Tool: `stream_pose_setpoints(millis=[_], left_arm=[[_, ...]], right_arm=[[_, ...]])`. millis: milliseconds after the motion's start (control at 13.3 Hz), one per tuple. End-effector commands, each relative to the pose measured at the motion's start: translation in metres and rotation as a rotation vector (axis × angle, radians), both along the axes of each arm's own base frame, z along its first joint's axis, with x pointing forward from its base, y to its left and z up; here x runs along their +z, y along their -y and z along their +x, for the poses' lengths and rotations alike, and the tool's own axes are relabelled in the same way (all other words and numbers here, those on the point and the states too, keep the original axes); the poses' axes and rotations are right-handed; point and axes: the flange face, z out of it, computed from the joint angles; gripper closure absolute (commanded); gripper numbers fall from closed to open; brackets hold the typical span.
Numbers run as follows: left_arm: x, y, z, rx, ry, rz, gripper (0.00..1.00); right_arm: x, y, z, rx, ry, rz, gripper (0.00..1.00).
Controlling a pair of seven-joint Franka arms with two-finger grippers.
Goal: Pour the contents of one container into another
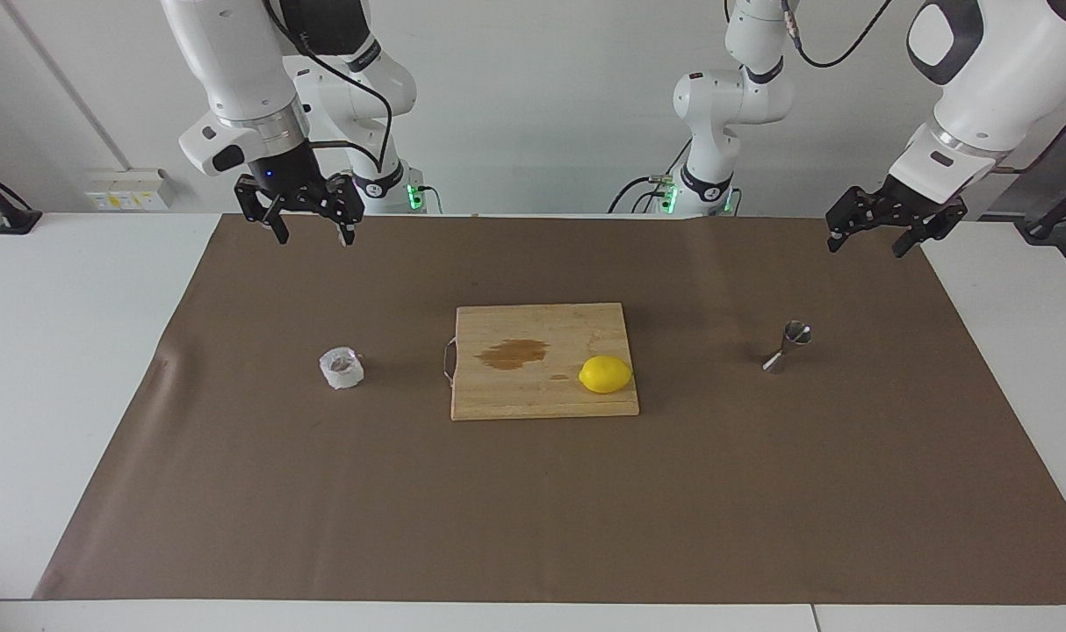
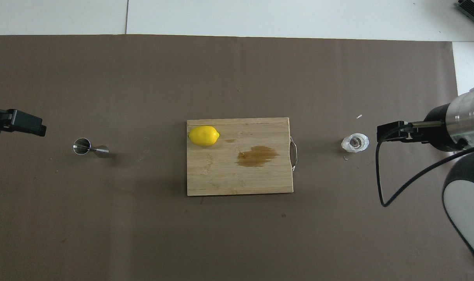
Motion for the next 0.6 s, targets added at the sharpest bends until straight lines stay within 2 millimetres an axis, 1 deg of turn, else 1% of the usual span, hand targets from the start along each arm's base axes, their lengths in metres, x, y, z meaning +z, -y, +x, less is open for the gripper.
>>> stream_pose_setpoints(millis=[0,150,375,450,525], left_arm=[[-0.001,0.017,-0.005,-0.028,-0.012,-0.003,0.0],[0.001,0.019,-0.004,-0.037,-0.003,-0.004,0.0],[-0.001,0.011,0.002,-0.014,0.05,-0.005,0.0],[-0.005,0.006,0.004,-0.002,0.075,-0.006,0.0],[-0.015,0.0,0.002,0.013,0.064,-0.016,0.0]], right_arm=[[0.002,0.003,-0.006,-0.006,0.007,0.011,0.0],[0.002,0.003,-0.006,-0.006,0.005,0.01,0.0],[0.002,0.003,-0.006,-0.006,0.005,0.01,0.0],[0.002,0.003,-0.006,-0.006,0.005,0.01,0.0],[0.002,0.003,-0.006,-0.006,0.005,0.01,0.0]])
